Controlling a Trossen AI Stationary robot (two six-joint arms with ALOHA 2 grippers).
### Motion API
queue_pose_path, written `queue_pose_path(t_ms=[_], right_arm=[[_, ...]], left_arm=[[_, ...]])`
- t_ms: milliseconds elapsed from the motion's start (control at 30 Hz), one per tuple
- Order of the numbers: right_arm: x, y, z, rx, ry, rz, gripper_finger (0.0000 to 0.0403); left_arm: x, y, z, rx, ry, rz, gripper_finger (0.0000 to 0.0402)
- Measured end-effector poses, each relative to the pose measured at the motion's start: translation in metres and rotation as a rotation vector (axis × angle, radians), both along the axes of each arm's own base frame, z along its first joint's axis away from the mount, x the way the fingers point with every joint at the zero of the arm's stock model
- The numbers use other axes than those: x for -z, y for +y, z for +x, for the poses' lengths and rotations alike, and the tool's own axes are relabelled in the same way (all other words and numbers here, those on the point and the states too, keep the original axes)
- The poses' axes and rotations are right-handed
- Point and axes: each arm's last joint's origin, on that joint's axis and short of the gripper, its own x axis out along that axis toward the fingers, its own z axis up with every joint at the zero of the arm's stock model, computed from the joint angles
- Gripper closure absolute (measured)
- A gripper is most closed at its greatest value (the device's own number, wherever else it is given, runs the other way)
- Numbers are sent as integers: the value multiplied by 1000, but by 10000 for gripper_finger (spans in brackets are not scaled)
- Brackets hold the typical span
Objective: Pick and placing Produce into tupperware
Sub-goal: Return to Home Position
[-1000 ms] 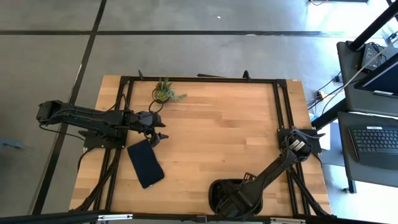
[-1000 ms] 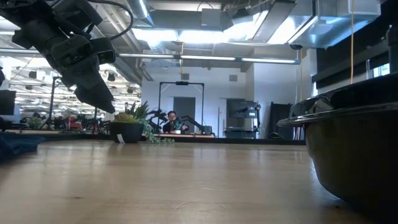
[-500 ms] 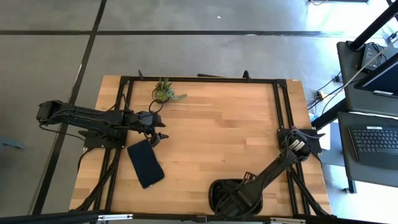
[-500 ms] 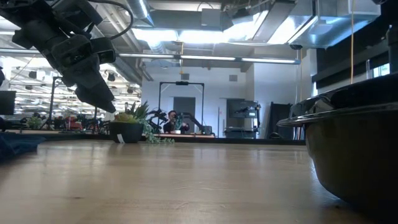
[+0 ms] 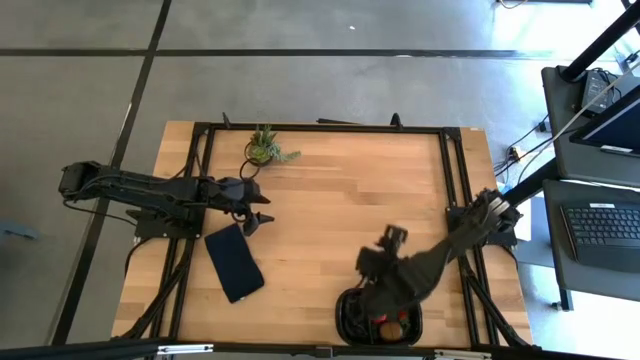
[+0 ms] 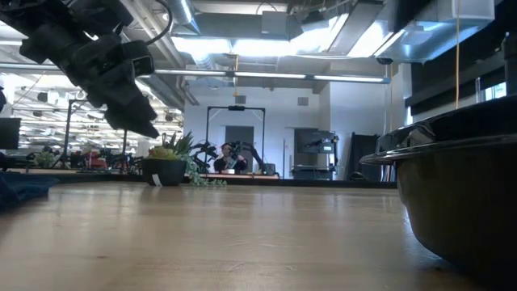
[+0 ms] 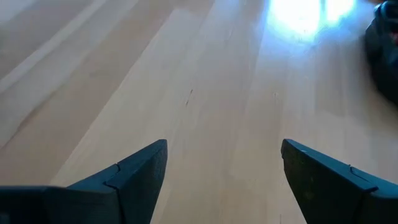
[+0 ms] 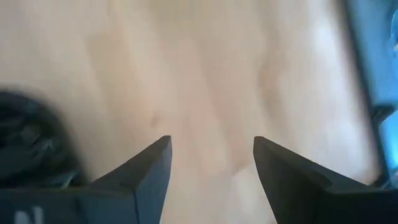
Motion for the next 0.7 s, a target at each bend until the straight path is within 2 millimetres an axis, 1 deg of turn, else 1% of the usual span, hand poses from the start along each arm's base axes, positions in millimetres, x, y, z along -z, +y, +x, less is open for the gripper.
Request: queue_pose_path(t_ms=[67, 200, 433, 600, 633, 700], right_arm=[[-11, -15, 5, -41, -37, -41, 175], [-29, -45, 18, -111, -71, -56, 175], [-55, -94, 53, -338, -179, -85, 175], [-77, -147, 83, -514, -368, -35, 175], [-83, -158, 87, -539, -418, -20, 175], [-89, -182, 88, -568, -456, 12, 175]], left_arm=[[-2, 0, 1, 0, -23, 1, 98], [-4, 0, 3, 1, -55, 3, 98], [-9, 0, 6, 3, -110, 9, 98], [-18, 1, 11, 19, -211, 43, 98], [-20, 1, 12, 29, -235, 62, 98], [-24, 1, 13, 44, -280, 94, 98]])
